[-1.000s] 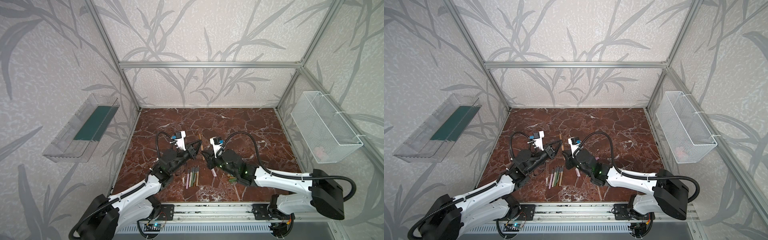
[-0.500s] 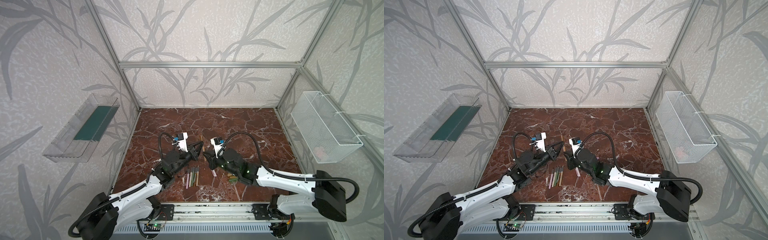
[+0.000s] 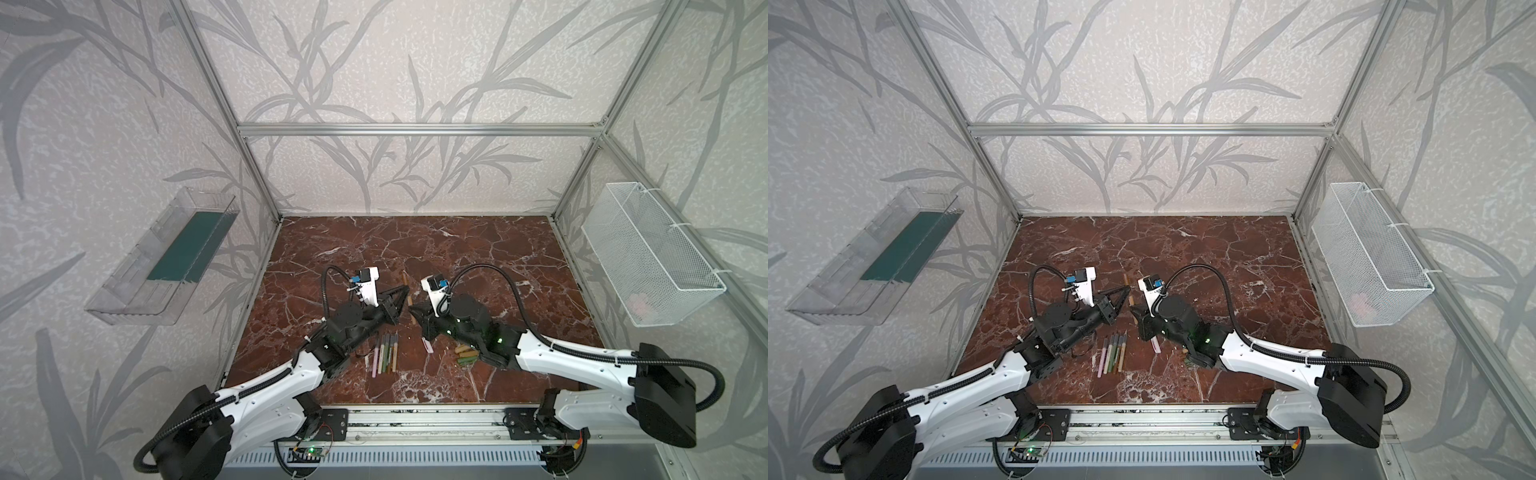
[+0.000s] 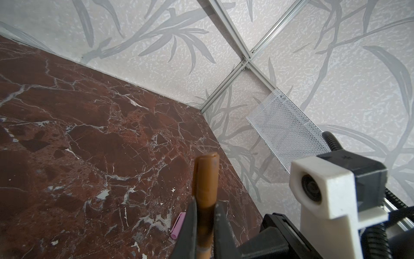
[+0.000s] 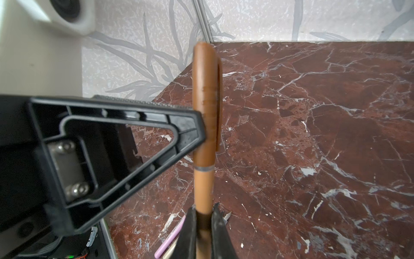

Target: Insert the pens into the pen caps

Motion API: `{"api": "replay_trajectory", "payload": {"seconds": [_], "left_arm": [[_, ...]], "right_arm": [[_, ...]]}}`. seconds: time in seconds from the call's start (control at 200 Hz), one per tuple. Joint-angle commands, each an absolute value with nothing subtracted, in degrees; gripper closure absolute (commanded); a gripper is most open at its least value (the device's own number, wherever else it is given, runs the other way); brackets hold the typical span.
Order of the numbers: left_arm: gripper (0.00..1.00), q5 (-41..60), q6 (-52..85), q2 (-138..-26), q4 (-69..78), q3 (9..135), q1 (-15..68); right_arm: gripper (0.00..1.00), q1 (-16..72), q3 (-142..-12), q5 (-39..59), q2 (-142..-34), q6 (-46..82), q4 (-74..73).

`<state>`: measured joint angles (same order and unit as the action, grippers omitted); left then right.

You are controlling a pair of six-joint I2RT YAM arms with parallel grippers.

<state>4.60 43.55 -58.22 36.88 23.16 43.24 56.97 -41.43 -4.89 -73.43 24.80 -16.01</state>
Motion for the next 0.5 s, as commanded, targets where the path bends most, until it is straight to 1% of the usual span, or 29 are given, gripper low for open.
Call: {"api": "replay_trajectory", "payload": {"seconds": [0.0,0.315,0.495], "left_arm": [[1.00,16.7,46.3,-58.7,32.6,22.8,48.1],[1.00,15.5,44.9,-60.2,25.3,24.8,50.5],[1.00,15.6,44.8,-64.3,31.7,23.7,53.4]], "right_arm": [[1.00,54.5,-44.5,-11.7,-71.6,23.0,-26.6],[1.00,53.8,-44.5,-10.3,-70.3,20.7,-27.3],[1.00,53.3,-44.0,-5.4,-69.8,22.5,-30.1]]}}
